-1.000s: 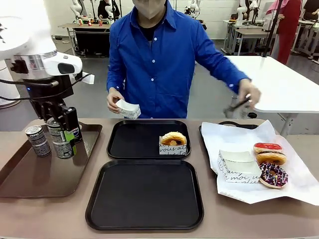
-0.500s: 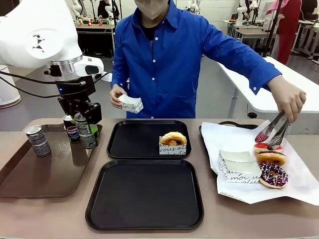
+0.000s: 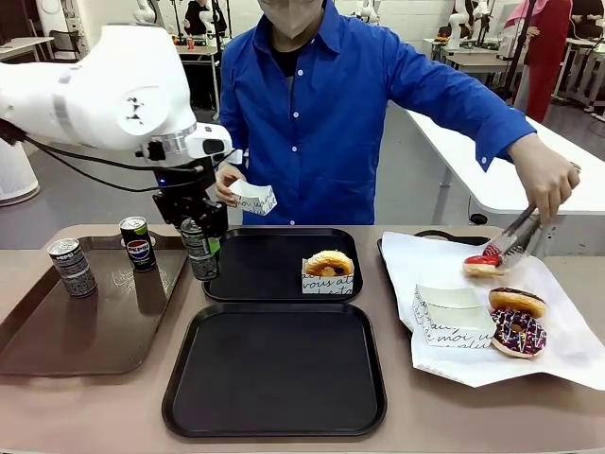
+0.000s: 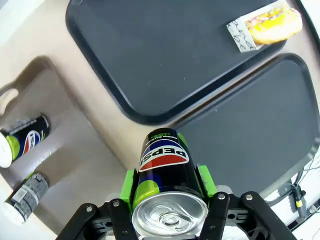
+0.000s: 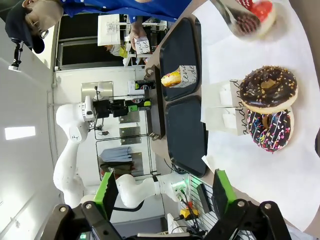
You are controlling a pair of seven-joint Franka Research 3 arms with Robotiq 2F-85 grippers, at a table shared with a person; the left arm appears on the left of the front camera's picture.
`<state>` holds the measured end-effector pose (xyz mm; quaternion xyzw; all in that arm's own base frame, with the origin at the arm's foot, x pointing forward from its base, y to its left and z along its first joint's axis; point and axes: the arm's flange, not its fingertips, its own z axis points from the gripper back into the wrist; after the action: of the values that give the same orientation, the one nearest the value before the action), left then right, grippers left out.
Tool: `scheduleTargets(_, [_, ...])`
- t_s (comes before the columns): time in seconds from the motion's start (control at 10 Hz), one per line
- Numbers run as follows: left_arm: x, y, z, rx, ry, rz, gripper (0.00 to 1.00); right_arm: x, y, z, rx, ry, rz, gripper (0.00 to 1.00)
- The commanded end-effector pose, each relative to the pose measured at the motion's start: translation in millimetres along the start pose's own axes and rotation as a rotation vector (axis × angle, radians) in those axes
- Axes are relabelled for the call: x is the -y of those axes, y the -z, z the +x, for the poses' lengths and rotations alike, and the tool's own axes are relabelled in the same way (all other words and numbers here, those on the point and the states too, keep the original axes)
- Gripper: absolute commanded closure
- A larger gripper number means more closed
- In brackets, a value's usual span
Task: Set up donuts and drinks on trays.
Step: Pick up one Pepsi coke and place it on the Flat Tray.
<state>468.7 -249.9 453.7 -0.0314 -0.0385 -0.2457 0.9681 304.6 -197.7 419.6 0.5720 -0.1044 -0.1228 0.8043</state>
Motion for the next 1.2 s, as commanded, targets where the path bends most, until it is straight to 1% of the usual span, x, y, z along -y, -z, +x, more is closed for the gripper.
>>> scheduleTargets(0.0, [7,8,21,-0.007,-0.017,0.038,0.41,0,1,1,0.003,-0.002,0.011,0.00])
scheduleTargets(0.2, [13,27,31,-0.022,-0.014,0.068,0.41,0,1,1,0.003,-0.002,0.011,0.00])
scheduleTargets(0.4, [14,38,38,-0.011,-0.019,0.057,0.41,0,1,1,0.003,-0.002,0.011,0.00])
scheduleTargets(0.9, [16,68,51,-0.005,-0.041,0.129,0.41,0,1,1,0.003,-0.002,0.011,0.00])
scheduleTargets(1.0, [15,69,52,0.010,-0.047,0.132,0.24,0,1,1,0.003,-0.002,0.011,0.00])
scheduleTargets(1.1, [15,68,52,0.023,-0.044,0.131,0.00,0,1,1,0.003,-0.002,0.011,0.00])
